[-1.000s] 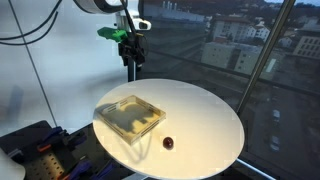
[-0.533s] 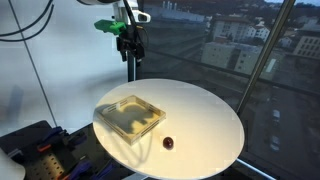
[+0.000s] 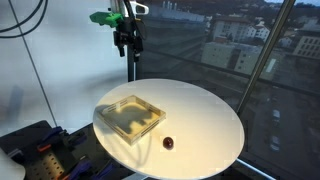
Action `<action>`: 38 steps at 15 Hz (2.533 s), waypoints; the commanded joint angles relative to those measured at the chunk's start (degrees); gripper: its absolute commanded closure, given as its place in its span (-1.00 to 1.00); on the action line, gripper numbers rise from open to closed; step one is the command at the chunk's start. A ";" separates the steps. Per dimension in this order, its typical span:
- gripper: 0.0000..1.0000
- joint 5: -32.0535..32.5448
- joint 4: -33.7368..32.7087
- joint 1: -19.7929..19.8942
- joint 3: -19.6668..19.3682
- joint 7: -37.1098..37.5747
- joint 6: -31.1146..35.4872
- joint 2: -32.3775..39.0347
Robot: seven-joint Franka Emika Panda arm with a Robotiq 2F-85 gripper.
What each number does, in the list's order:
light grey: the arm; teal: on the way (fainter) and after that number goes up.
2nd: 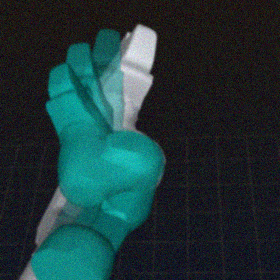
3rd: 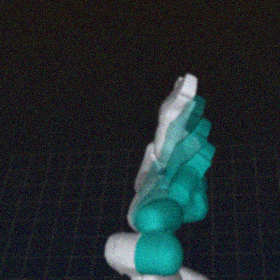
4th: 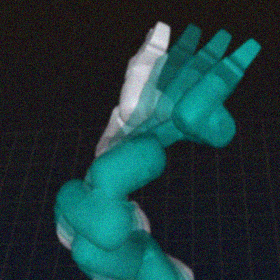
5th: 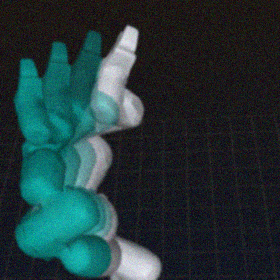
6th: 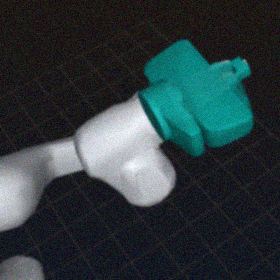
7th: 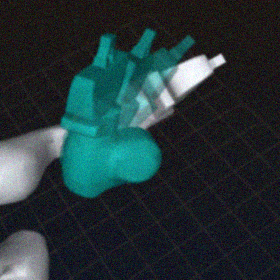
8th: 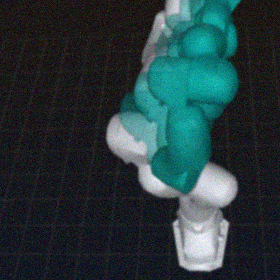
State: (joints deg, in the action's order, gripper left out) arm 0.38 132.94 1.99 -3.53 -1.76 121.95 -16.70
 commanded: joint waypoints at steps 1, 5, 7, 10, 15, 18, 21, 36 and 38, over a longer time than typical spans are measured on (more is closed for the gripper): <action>-1.00 -0.07 0.72 -0.01 0.04 -1.83 -1.52 -2.45; -1.00 -0.26 0.86 -0.39 0.24 -2.38 -2.05 -3.35; -1.00 -0.38 1.14 -0.73 0.49 -2.27 -2.13 -3.97; -1.00 -0.53 1.49 -1.10 0.74 -2.27 -2.41 -4.90; -0.99 -0.58 2.19 -1.38 0.96 -2.13 -3.56 -6.80; -1.00 -0.58 2.74 -1.30 1.01 -1.77 -4.51 -7.64; -1.00 -0.63 3.71 -1.19 0.99 -1.43 -5.16 -8.63; -1.00 -0.15 4.32 -1.07 1.17 -1.05 -5.29 -8.67; -1.00 -0.15 4.36 -1.07 1.17 -1.05 -5.29 -8.68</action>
State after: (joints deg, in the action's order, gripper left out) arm 0.31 137.42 0.73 -2.51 -2.74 116.81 -25.41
